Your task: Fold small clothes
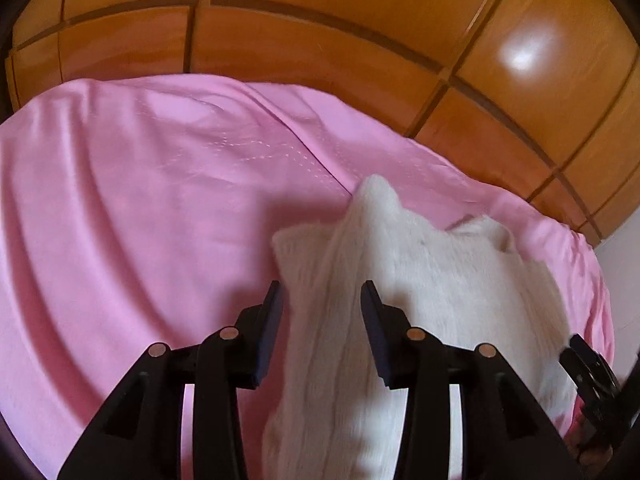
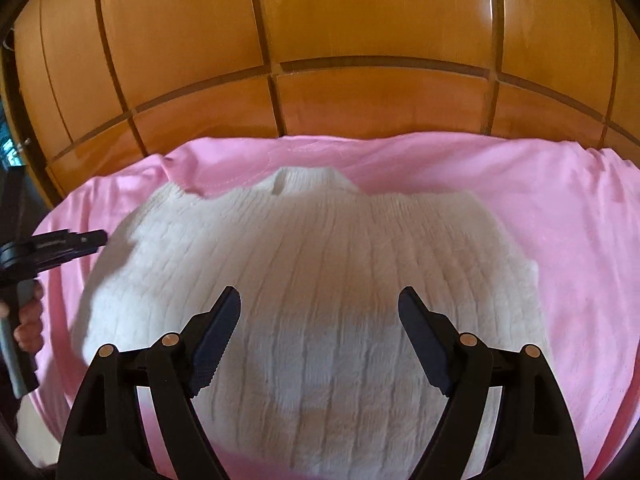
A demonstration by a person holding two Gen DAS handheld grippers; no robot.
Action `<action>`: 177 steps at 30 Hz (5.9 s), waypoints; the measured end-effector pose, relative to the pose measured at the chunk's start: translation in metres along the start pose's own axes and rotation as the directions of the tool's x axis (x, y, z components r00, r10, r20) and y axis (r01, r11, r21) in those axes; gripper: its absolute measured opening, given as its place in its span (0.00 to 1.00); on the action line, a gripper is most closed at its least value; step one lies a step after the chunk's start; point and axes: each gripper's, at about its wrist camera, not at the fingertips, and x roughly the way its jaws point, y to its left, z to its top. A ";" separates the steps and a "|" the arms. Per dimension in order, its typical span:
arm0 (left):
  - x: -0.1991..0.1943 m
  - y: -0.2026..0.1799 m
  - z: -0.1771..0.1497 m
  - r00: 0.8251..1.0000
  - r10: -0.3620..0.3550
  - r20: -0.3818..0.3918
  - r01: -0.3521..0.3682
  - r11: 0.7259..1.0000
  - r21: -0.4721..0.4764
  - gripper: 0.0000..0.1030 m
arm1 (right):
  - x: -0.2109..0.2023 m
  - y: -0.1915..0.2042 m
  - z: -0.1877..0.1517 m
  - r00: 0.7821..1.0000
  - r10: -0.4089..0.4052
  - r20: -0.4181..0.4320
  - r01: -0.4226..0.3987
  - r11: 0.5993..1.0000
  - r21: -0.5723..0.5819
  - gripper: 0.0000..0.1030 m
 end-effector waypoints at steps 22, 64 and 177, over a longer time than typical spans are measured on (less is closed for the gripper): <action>-0.029 -0.048 -0.018 0.942 0.289 0.169 -0.303 0.951 0.064 0.44 | 0.101 0.019 0.011 0.997 -0.060 -0.039 0.057 0.996 -0.070 0.88; -0.035 -0.192 -0.074 0.975 0.143 0.171 -0.196 0.914 0.355 0.55 | 0.007 -0.172 -0.024 0.997 -0.003 -0.082 0.027 0.954 0.298 0.91; -0.042 -0.012 -0.055 0.978 0.193 0.081 -0.196 0.980 0.033 0.55 | 0.067 0.118 0.039 0.961 0.213 -0.175 -0.251 0.939 -0.236 0.70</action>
